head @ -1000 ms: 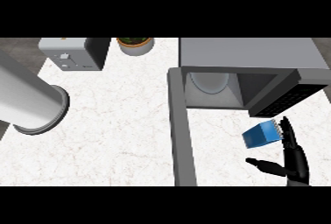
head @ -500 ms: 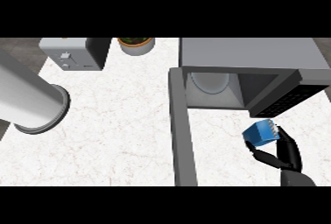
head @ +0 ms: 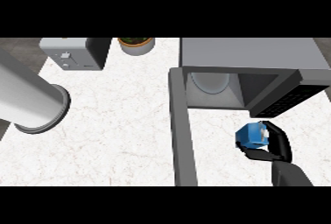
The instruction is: Pick up the milk, place it into the microwave and close the microwave
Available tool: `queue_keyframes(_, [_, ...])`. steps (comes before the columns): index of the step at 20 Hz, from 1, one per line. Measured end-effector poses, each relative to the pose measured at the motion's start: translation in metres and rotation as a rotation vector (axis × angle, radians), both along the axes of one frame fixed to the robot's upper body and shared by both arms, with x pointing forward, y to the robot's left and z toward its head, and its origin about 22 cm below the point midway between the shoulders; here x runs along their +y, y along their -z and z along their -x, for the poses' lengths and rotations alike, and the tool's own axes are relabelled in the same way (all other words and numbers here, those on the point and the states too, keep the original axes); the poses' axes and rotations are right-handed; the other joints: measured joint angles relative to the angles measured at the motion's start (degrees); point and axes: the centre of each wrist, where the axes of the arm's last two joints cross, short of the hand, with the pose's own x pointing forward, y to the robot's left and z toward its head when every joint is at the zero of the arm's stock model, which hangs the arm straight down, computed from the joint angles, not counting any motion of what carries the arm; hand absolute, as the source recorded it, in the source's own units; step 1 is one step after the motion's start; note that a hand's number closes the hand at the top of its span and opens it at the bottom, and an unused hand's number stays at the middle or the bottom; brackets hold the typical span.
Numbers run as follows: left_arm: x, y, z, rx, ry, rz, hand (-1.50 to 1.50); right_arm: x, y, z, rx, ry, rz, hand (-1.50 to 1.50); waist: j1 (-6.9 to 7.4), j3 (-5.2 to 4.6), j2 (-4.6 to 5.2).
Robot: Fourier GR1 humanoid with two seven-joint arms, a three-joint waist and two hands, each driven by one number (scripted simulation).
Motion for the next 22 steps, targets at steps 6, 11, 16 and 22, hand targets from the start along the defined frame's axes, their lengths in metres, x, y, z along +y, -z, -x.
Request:
queue_keyframes(6, [-0.001,0.001,0.001,0.0,0.002,0.021,-1.5,0.033,0.002,-0.013,-0.005,-0.115,-0.018,1.5,-0.15,0.05,0.07])
queue_keyframes(11, [0.001,-0.001,0.0,-0.001,-0.002,0.022,-1.5,0.059,-0.005,-0.032,-0.026,-0.196,-0.006,1.5,-0.35,0.02,0.06])
queue_keyframes(16, [0.001,0.0,-0.001,0.006,-0.001,0.036,-1.5,0.074,-0.021,-0.056,-0.067,-0.208,0.028,1.5,-0.45,0.0,0.08])
queue_keyframes(22, [0.005,-0.001,0.002,-0.001,0.009,0.039,-1.5,0.077,-0.055,-0.094,-0.104,-0.2,0.068,1.5,-0.22,-0.02,0.12])
